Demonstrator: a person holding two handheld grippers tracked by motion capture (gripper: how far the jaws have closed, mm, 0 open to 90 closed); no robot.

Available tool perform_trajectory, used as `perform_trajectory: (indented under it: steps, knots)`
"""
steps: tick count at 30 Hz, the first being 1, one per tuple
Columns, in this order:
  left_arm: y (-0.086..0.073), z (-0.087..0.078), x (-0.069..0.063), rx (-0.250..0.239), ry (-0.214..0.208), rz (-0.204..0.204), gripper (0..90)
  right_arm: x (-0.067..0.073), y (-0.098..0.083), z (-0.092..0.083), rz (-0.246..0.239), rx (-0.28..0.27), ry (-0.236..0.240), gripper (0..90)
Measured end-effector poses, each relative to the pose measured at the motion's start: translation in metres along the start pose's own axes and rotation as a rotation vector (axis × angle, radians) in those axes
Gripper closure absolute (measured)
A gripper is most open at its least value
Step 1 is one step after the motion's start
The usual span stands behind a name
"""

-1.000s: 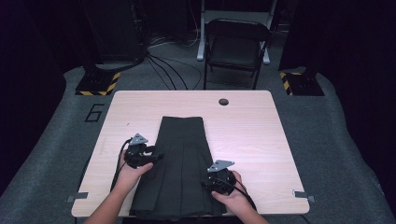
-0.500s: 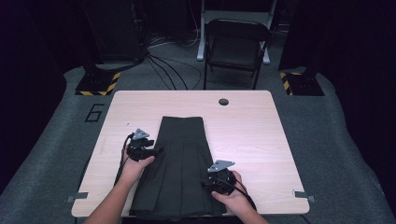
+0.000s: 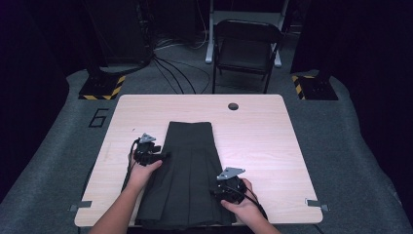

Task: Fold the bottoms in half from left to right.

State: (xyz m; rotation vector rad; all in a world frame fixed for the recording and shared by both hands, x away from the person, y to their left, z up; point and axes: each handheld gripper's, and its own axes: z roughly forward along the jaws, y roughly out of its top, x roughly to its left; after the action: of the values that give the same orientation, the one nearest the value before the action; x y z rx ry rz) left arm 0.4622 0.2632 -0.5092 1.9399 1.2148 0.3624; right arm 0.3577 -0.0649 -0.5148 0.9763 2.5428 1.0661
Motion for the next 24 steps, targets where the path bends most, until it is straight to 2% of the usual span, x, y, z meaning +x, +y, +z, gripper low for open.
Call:
perform_trajectory:
  steps: [2, 3, 9, 12, 13, 14, 20, 24]
  knots:
    - [-0.0008, 0.0023, 0.0004, 0.0, 0.007, -0.002, 41.5, -0.0007, -0.0003, -0.0001, -0.01, 0.001, 0.001, 50.3]
    - [-0.0006, 0.002, 0.0013, 0.02, -0.001, 0.0, 41.6, -0.0005, -0.0002, -0.0002, -0.008, 0.002, 0.001, 50.3]
    - [-0.0026, 0.007, -0.0011, 0.026, -0.001, 0.006, 43.9, -0.0007, -0.0004, -0.0001, -0.009, -0.001, 0.001, 50.3]
    - [-0.003, 0.0075, -0.0008, 0.031, -0.004, -0.016, 44.9, -0.0006, -0.0004, -0.0001, -0.009, 0.0, 0.001, 50.2]
    - [-0.0033, 0.0078, -0.0017, 0.032, -0.011, -0.047, 45.0, -0.0007, -0.0004, -0.0002, -0.008, 0.0, 0.001, 50.2]
    - [-0.0037, 0.0086, -0.0019, 0.027, -0.008, -0.051, 45.2, -0.0004, -0.0002, -0.0003, -0.001, -0.002, 0.001, 49.7]
    - [-0.0041, 0.0083, -0.0018, 0.052, -0.001, -0.039, 47.7, 0.0034, 0.0023, -0.0047, -0.009, -0.019, -0.011, 45.5]
    - [-0.0052, 0.0102, -0.0031, 0.036, 0.004, -0.044, 48.4, 0.0021, 0.003, -0.0068, 0.006, -0.033, -0.031, 42.3]
